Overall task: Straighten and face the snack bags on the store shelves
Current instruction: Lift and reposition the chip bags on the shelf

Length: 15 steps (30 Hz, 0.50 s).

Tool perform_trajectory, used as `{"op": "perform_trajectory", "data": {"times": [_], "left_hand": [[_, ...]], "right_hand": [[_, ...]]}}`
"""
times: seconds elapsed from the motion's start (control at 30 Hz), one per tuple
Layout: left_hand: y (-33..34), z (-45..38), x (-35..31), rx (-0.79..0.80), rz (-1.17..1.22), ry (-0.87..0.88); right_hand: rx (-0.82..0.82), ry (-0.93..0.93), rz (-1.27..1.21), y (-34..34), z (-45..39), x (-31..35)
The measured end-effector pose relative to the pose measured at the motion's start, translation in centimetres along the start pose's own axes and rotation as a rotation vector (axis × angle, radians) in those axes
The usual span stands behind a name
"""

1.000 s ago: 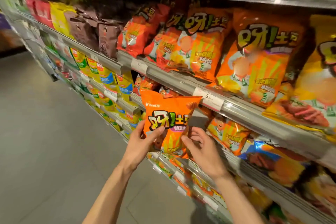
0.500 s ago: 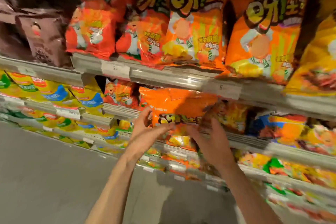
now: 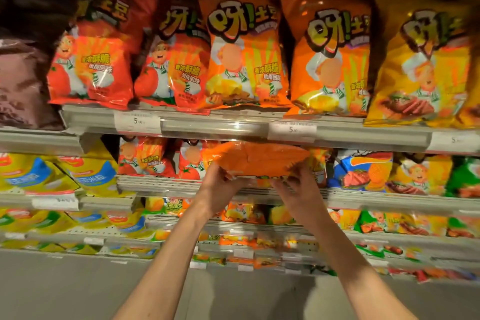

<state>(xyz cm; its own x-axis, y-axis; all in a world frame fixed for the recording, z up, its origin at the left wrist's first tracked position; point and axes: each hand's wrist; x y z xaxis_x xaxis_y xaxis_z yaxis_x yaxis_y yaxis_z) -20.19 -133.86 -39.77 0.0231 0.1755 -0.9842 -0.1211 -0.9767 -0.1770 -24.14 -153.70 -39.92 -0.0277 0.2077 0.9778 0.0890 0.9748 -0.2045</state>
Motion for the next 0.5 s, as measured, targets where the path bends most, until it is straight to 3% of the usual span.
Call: {"op": "perform_trajectory", "data": {"times": [0.33, 0.5], "left_hand": [[0.5, -1.6, -0.1, 0.129, -0.195, 0.101], [0.9, -1.5, -0.1, 0.111, -0.189, 0.152]], "right_hand": [[-0.027, 0.001, 0.068, -0.6, -1.6, -1.8], [-0.068, -0.009, 0.093, 0.4, -2.2, -2.7]]}}
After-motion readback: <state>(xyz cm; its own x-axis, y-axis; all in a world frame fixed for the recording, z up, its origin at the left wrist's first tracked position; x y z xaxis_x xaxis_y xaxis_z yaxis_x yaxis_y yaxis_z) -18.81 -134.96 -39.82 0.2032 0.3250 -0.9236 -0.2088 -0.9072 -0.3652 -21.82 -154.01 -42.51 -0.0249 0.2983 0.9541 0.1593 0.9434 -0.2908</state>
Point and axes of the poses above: each hand's wrist, its own z-axis away from the middle knuckle, its own y-axis out of the palm, x = y × z, and after that the axes turned 7 degrees about -z, right-handed
